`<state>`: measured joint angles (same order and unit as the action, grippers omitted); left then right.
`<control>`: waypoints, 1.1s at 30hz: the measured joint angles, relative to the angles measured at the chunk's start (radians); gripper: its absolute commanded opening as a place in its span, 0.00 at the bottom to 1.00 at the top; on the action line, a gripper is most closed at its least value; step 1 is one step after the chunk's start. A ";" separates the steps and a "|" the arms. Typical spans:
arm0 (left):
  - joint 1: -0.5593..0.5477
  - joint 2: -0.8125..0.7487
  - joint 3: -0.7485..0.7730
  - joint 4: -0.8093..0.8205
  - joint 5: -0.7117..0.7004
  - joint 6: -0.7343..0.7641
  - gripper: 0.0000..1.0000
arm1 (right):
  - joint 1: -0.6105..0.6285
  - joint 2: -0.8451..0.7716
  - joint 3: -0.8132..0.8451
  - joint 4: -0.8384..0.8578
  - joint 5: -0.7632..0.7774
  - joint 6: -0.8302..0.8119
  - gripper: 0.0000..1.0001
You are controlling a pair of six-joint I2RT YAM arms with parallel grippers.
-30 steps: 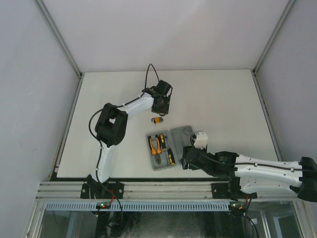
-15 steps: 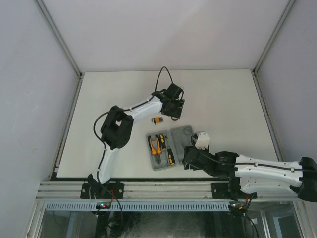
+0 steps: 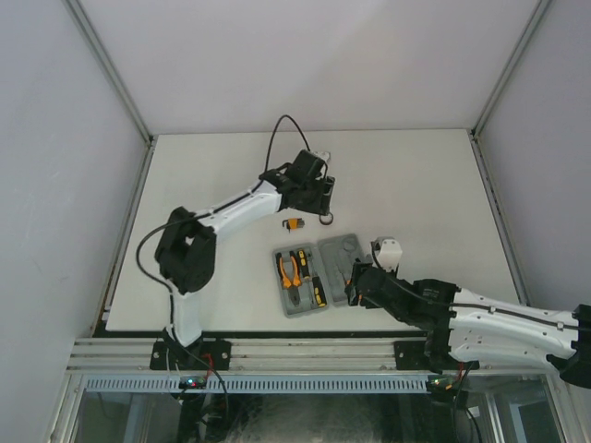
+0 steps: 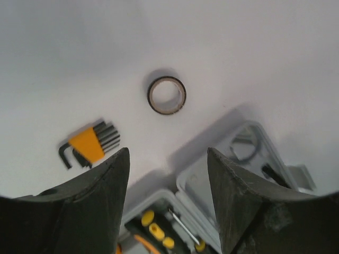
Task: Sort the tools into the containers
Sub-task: Pick up the engineering item from the center of the board.
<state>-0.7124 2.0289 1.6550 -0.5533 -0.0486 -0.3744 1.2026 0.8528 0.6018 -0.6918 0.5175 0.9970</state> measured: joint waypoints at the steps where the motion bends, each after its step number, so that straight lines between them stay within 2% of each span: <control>1: 0.003 -0.055 -0.035 0.016 0.000 -0.003 0.65 | -0.016 -0.013 0.000 0.001 0.002 -0.012 0.61; 9: 0.058 -0.496 -0.301 0.158 0.009 -0.043 0.65 | -0.150 -0.053 0.000 0.097 0.003 -0.177 0.63; 13: 0.085 -0.675 -0.424 0.193 0.000 -0.058 0.70 | -0.225 -0.034 0.020 0.147 -0.038 -0.282 0.66; 18: 0.130 -0.870 -0.570 0.187 0.005 -0.071 0.72 | -0.357 0.052 0.115 0.169 -0.154 -0.382 0.77; 22: 0.201 -0.993 -0.638 0.143 0.012 -0.069 0.72 | -0.422 0.138 0.182 0.188 -0.224 -0.446 0.80; 26: 0.322 -1.115 -0.715 0.089 0.043 -0.061 0.72 | -0.474 0.240 0.237 0.194 -0.296 -0.488 0.81; 33: 0.466 -1.188 -0.792 0.035 0.104 -0.049 0.72 | -0.535 0.458 0.395 0.195 -0.360 -0.539 0.82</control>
<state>-0.2462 0.8406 0.8631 -0.5182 0.0551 -0.4236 0.6678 1.3106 0.9966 -0.4973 0.1574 0.4583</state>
